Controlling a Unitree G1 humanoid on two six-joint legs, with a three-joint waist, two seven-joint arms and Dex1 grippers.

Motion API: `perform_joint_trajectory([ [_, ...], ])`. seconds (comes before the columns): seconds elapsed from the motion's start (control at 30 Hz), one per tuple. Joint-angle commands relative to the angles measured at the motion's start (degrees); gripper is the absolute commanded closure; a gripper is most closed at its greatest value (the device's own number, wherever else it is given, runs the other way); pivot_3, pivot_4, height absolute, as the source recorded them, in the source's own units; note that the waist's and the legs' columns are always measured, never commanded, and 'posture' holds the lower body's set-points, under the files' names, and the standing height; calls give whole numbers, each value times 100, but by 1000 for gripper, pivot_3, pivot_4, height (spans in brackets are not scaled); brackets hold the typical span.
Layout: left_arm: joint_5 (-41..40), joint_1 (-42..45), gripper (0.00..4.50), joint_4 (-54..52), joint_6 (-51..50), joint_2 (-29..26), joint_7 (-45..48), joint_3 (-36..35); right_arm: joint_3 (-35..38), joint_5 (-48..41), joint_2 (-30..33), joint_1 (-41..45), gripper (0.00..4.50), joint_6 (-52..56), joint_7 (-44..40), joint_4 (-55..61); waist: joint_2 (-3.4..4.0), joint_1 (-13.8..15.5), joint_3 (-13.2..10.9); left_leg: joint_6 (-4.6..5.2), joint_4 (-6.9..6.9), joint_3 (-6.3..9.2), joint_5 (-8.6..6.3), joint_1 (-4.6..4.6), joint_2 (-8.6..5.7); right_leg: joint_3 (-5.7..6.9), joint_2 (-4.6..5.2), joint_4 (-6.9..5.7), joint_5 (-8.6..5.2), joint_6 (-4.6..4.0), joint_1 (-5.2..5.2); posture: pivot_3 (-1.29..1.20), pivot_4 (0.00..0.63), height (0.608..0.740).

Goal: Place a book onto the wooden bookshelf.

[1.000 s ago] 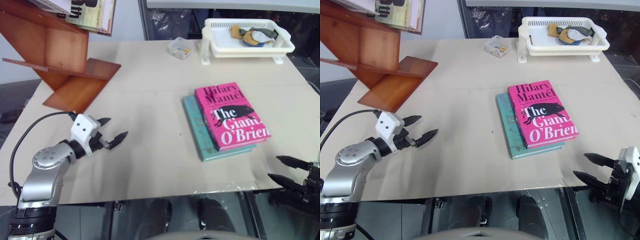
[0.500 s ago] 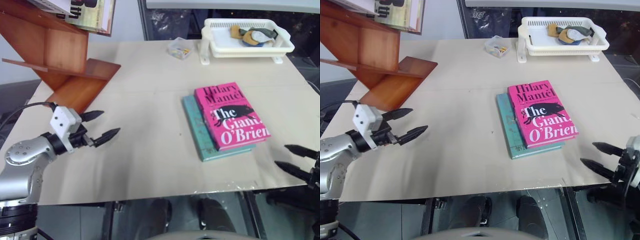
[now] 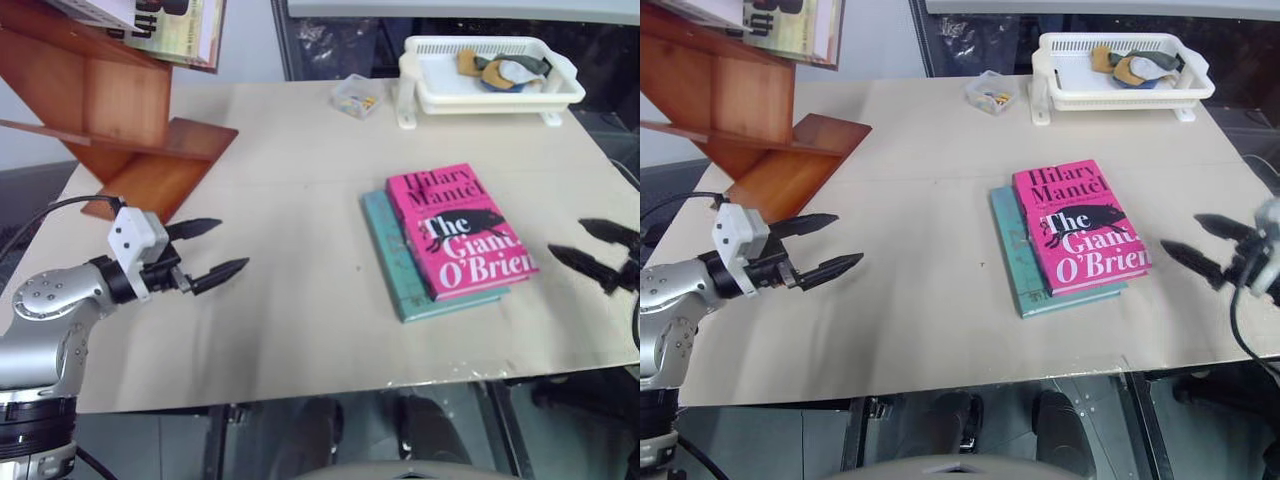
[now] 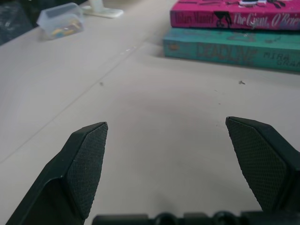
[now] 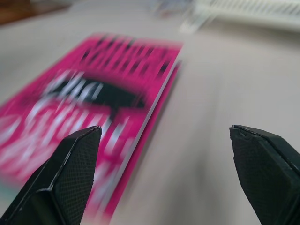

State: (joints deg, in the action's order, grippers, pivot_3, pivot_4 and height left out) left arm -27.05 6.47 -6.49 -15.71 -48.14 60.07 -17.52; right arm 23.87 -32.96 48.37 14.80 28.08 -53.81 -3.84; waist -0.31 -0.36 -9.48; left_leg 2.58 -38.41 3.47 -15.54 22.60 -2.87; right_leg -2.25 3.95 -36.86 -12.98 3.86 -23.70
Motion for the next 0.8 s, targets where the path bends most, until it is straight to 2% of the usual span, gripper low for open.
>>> perform_joint_trajectory([
  [0.03, -76, 161, 56, -42, 34, 13, 41, 23, -316, 68, -102, 755, 0, 477, 476, -297, 0, -21, 0, 0, 0, 3, 0, 0, 1, 1, -2, 0, 0, 0, 0, 0, 150, 740],
  [0.13, -116, 201, 56, -96, 30, 52, 41, 50, -790, 268, -425, 1986, 0, 967, 907, -1155, 1, -20, -1, -19, 6, 8, 12, 17, -3, 2, 2, 8, -1, -2, -11, 0, 150, 740],
  [0.27, -235, 192, 56, -389, -125, 113, -40, 92, -1213, 643, -716, 2806, 0, 1154, 1126, -2044, 4, -61, -4, -20, 8, -13, 12, 25, -8, -13, 3, 6, 0, 0, -31, 0, 150, 740],
  [0.5, -383, 9, 56, -844, -346, 113, -18, 168, -1506, 1082, -1058, 3448, 0, 816, 1084, -3046, 5, -38, -5, -21, 15, -8, 13, 32, -11, -8, 4, 9, -1, -2, -36, 0, 150, 740],
  [0.8, -1367, -26, 56, -1289, -845, 266, -76, -183, -1574, 1247, -1322, 3633, 0, 831, 852, -3350, 6, -62, -5, -21, 13, -9, 13, 31, -7, -10, -2, 3, -1, -1, -39, 0, 150, 740],
])
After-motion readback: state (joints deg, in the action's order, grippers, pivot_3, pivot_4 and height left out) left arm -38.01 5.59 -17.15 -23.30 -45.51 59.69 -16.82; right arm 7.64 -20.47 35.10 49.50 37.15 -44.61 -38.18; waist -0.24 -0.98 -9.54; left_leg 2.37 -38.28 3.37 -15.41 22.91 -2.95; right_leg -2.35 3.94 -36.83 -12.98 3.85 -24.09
